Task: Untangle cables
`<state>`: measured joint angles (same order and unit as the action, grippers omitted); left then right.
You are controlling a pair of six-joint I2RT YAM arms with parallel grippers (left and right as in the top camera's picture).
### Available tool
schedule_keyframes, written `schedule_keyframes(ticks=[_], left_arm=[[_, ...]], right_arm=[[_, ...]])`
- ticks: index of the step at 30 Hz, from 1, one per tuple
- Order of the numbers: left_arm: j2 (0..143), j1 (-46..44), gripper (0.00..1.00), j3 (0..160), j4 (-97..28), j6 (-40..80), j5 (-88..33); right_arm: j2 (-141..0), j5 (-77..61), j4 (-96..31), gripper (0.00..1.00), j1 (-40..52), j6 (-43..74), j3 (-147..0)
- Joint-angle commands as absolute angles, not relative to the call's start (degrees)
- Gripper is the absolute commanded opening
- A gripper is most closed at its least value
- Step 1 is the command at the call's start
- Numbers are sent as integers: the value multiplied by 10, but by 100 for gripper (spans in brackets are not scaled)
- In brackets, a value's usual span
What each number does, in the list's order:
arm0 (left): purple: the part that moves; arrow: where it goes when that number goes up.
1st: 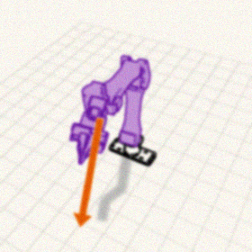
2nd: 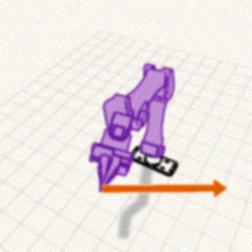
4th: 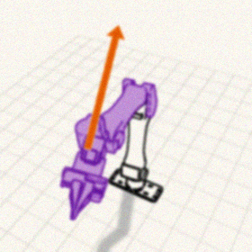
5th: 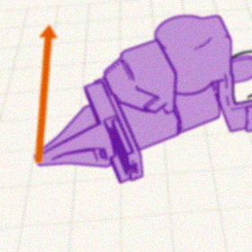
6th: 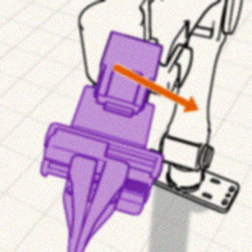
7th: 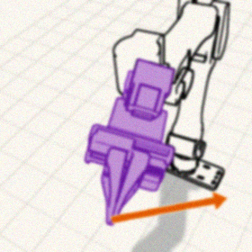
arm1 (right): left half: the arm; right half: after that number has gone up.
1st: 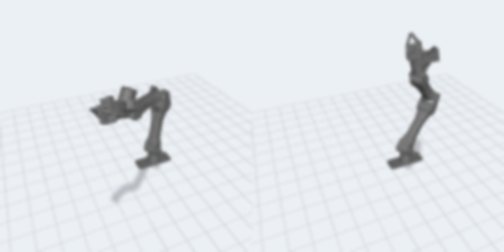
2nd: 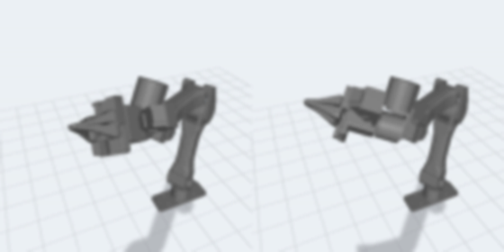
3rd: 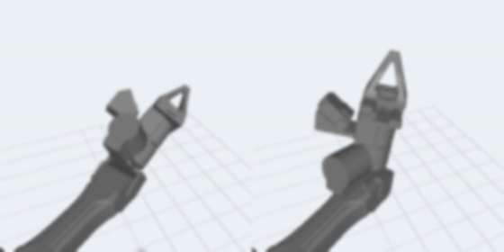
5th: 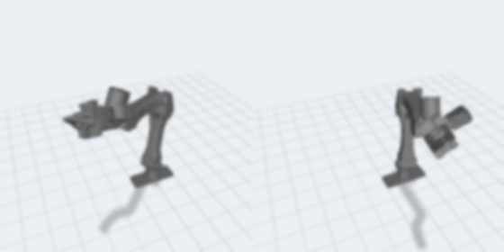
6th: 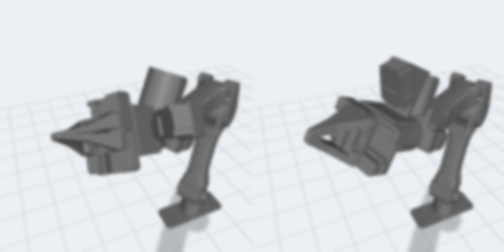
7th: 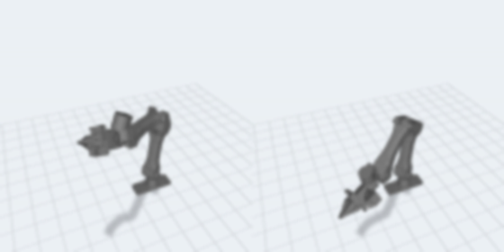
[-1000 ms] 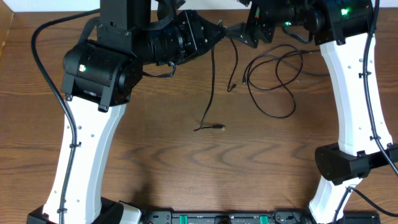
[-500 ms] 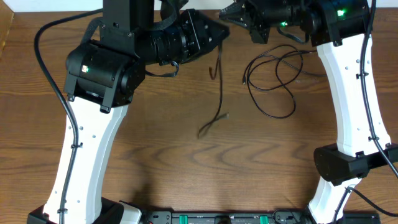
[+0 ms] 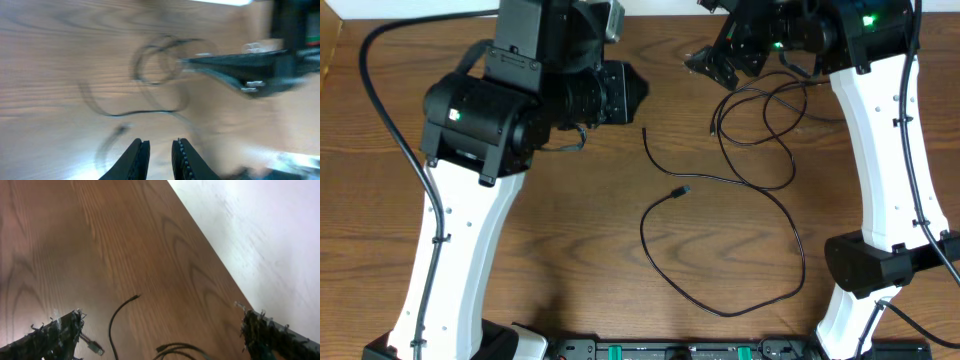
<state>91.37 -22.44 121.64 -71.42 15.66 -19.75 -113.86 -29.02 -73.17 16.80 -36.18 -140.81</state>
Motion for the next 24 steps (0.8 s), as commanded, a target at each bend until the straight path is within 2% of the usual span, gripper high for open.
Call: schedule_keyframes(ticks=[1, 5, 7, 13, 20, 24], left_arm=[[905, -254, 21, 1186, -727, 72, -41], [905, -278, 20, 1107, -697, 45, 34], [901, -278, 18, 1056, -663, 46, 35], [832, -291, 19, 919, -559, 47, 77], [758, -291, 19, 794, -502, 58, 86], [757, -291, 19, 771, -485, 81, 84]], right_arm=[[-1139, -273, -754, 99, 165, -328, -1412], [-1139, -195, -843, 99, 151, -255, -1406], [-1139, -150, -871, 99, 140, -229, -1379], [-1139, -142, -845, 99, 126, -180, -1200], [-1139, -145, -824, 99, 134, -154, -1047], [-1139, -89, -795, 99, 134, -128, -988]])
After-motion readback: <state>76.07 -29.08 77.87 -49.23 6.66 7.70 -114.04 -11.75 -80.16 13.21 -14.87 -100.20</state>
